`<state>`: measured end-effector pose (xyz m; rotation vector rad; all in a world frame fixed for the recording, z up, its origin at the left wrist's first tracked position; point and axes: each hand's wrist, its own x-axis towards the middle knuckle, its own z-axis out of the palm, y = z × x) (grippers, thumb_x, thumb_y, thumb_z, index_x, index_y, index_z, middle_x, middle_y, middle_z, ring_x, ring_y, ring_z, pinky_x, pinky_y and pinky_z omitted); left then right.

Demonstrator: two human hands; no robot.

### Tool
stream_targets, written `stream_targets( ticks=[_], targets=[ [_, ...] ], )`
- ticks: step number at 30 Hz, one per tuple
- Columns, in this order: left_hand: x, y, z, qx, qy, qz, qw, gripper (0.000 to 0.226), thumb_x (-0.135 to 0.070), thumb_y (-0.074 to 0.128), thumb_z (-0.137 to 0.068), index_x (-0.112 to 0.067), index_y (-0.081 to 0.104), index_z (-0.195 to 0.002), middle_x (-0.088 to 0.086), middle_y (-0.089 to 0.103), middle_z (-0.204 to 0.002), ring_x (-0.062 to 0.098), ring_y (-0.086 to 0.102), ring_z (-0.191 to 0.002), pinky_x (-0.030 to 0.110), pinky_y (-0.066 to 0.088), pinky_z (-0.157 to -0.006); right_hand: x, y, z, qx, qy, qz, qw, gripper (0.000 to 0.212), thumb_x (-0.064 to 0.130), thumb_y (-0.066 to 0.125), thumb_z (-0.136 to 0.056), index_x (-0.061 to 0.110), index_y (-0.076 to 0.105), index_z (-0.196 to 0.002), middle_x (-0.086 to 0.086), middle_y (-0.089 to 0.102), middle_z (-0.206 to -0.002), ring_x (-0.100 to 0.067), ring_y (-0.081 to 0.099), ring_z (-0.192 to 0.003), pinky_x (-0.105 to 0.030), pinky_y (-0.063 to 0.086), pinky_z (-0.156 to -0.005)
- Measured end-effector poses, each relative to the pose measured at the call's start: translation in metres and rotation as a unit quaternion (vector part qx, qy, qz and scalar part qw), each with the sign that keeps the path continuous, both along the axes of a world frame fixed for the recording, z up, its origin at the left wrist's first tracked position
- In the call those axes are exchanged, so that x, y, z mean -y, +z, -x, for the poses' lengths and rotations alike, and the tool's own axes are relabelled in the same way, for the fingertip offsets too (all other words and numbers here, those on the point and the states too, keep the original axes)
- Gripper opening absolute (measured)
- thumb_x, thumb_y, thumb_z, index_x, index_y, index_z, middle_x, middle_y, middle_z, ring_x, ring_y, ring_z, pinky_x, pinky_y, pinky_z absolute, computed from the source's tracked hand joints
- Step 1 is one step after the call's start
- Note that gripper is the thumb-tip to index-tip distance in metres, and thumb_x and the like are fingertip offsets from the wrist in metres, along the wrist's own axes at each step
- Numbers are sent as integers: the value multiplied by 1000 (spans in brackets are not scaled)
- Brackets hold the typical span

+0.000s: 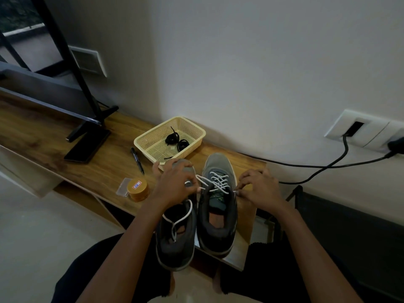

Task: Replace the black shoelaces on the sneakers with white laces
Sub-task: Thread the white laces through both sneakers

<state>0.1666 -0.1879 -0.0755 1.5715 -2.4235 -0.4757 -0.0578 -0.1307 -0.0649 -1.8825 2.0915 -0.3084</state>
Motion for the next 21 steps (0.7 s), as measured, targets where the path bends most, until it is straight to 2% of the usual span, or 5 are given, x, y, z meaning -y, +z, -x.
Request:
stream_targets(
  ticks=[6,10,14,17,21],
  targets=[
    [0,1,-4,4,-5,-5,1000,14,-47,68,-78,-40,57,-71,-21,40,-136,15,15,-137,55,-4,-111,-8,10,25,4,-78,-38,996,21,25,64,-83,35,60,-65,13,58,-100,-19,38,-114,-37,33,-93],
    [1,1,-2,4,-1,-17,1000,12,-49,67,-79,-41,60,-74,-19,42,-137,16,15,-137,55,-5,-111,-10,14,36,-14,-110,-45,993,14,16,60,-85,20,73,-89,6,58,-101,-13,39,-91,-24,26,-80],
    [2,-3,0,-40,-11,-42,998,13,-51,67,-78,-42,66,-88,-17,46,-135,14,18,-136,54,-2,-112,-6,7,20,57,-33,-25,997,23,25,65,-82,43,62,-95,15,44,-134,-20,28,-129,-43,23,-107],
    [3,-5,2,-44,-19,-43,998,10,-50,66,-79,-44,65,-87,-18,46,-135,15,19,-136,58,4,-111,-4,5,3,8,15,-18,1000,18,36,61,-87,39,66,-104,17,42,-137,-18,20,-132,-44,17,-108],
    [2,-4,7,-8,-17,-35,999,10,-48,64,-82,-38,67,-85,-22,45,-136,10,19,-137,54,-7,-112,-1,-1,-7,-41,42,-18,998,17,36,58,-89,34,67,-103,18,46,-135,-17,22,-131,-42,15,-107]
  ],
)
